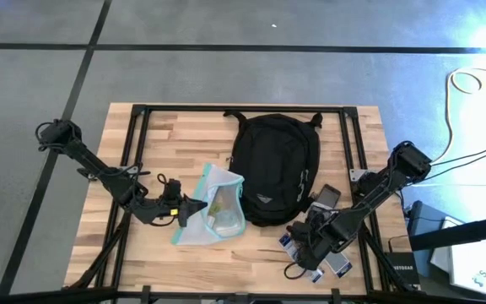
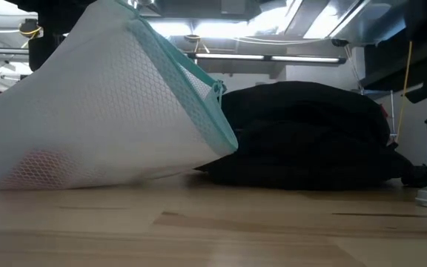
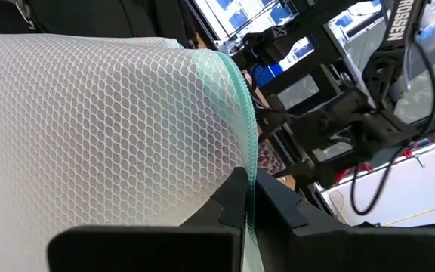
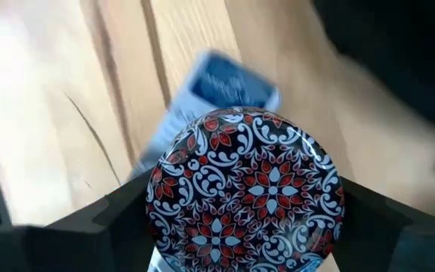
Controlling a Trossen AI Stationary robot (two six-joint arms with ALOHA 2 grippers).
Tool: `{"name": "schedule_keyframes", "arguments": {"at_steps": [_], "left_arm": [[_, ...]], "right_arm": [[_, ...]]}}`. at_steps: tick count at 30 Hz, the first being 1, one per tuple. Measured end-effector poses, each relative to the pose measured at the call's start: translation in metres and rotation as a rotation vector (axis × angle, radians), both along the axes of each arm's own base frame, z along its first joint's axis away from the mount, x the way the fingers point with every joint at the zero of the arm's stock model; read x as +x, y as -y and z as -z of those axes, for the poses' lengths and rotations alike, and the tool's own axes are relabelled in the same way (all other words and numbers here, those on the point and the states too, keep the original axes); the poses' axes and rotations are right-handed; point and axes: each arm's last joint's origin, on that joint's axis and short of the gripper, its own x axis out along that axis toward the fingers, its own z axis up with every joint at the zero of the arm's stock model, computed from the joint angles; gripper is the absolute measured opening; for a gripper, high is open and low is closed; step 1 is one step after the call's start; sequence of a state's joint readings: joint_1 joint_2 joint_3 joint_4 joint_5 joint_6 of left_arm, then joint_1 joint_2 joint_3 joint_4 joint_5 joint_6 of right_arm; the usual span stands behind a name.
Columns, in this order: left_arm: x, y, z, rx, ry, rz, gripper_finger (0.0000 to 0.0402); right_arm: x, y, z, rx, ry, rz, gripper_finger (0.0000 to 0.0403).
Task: Unpack backpack
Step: Put the white scented candle into the transparent zipper bag
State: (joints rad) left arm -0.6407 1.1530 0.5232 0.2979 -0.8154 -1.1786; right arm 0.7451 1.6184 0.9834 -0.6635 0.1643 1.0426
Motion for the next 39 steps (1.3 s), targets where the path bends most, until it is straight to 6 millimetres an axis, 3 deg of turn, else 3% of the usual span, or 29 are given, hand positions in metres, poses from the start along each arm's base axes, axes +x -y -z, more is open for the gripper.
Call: {"name": "schedule_keyframes", "arguments": {"at_steps": [5,11,18,23,31,39], "left_arm": [[0.000,0.000,0.000,0.001,0.000,0.000,0.0001],[0.000,0.000,0.000,0.001,0.000,-0.001,0.0001],[0.000,0.000,0.000,0.003,0.001,-0.006,0.0001],[0.000,0.000,0.000,0.003,0.001,-0.007,0.0001],[0.000,0.000,0.001,0.011,-0.004,-0.006,0.0001],[-0.001,-0.001,0.002,0.021,-0.015,-0.008,0.0001]], "right_arm": [[0.019,0.001,-0.018,-0.021,0.118,-0.025,0.0302],[0.053,0.010,-0.034,0.001,0.338,-0.084,0.0291],[0.105,0.027,-0.021,0.010,0.550,-0.072,0.0295],[0.144,0.028,-0.024,-0.042,0.699,-0.157,0.0297],[0.202,0.040,-0.016,-0.261,0.659,-0.254,0.0298],[0.217,0.053,-0.012,-0.427,0.545,-0.247,0.0298]]}}
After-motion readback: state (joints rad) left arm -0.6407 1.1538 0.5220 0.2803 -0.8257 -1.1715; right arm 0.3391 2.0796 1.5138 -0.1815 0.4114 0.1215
